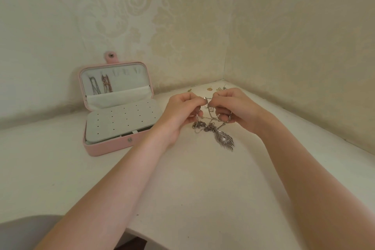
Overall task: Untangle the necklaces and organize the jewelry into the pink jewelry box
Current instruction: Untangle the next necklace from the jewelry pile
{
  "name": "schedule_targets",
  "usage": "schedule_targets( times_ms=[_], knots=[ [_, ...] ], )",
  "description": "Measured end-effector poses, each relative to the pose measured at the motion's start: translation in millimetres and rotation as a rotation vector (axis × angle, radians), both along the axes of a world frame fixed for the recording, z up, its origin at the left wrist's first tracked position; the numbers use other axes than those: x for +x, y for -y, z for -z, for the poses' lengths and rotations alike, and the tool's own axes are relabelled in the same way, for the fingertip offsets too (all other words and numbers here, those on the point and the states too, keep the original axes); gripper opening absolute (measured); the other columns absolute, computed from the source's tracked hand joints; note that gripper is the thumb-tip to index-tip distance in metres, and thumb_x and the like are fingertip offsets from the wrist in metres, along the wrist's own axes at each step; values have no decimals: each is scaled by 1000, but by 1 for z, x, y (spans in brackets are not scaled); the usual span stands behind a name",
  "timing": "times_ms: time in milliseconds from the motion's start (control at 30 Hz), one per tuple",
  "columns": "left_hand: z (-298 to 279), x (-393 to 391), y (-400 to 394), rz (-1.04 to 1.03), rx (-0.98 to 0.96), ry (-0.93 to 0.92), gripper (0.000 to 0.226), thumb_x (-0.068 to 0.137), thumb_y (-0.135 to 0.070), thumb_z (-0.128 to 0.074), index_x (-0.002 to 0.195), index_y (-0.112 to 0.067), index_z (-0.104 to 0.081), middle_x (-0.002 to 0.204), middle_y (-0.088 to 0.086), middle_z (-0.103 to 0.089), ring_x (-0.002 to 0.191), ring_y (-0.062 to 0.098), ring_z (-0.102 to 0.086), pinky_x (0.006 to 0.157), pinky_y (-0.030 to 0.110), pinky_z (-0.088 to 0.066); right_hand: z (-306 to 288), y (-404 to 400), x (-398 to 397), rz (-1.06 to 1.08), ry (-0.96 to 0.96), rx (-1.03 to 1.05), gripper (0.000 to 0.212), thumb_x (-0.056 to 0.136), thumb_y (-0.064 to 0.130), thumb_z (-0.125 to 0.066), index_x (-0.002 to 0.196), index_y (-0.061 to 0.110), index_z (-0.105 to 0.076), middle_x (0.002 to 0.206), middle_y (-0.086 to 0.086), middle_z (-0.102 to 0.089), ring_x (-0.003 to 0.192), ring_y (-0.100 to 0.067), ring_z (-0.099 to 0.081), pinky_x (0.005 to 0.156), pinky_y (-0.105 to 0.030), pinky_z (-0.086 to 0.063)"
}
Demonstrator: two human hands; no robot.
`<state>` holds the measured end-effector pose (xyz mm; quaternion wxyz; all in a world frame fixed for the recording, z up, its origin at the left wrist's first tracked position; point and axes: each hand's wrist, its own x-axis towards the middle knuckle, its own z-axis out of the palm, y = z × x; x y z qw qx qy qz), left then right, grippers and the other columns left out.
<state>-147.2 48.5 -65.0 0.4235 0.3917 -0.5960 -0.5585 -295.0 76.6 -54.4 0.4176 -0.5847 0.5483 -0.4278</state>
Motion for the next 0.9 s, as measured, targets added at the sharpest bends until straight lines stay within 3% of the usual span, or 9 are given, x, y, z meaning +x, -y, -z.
schedule_targets(
  times_ms=[133,233,467,600,767,900],
  knots=[
    [3,-1,-1,12,-143,171,19,82,-16,-66,67,-15,-54,52,-4,-48,45,6,-47,55,21,-37,1,0,-4,6,43,-2,50,86,5,-55,41,23,-44,43,6,-29,39,-12,-39,44,-20,-24],
    [5,-3,-4,61,-207,274,8,84,-20,-65,80,-16,-60,52,-2,-51,42,5,-48,49,18,-36,2,-1,-3,27,-7,-12,45,87,9,-57,45,21,-45,43,6,-30,40,-12,-40,42,-19,-25],
    [-2,5,-5,127,-174,84,7,88,-16,-62,83,-13,-66,55,-9,-58,56,8,-63,47,15,-43,0,-1,-6,97,-29,4,33,89,20,-59,60,18,-42,47,7,-30,39,-10,-38,43,-20,-25],
    [-3,6,-4,55,-208,-17,13,89,-16,-61,78,-14,-68,63,-3,-65,61,10,-68,50,15,-47,0,-2,-6,102,-36,-3,28,88,27,-62,67,16,-47,46,8,-30,39,-9,-37,40,-18,-25],
    [-2,4,-2,-51,-311,-17,15,85,-10,-65,73,-19,-70,65,-8,-70,67,6,-67,62,19,-54,1,0,-4,100,-40,1,49,89,28,-61,46,24,-38,42,10,-28,36,-8,-30,42,-19,-24],
    [-2,7,3,-62,-191,-147,9,87,-9,-62,80,-11,-67,74,2,-66,70,6,-65,69,19,-54,0,0,-7,95,41,8,50,90,26,-58,43,21,-40,41,7,-25,40,-13,-33,44,-21,-26]
  ],
)
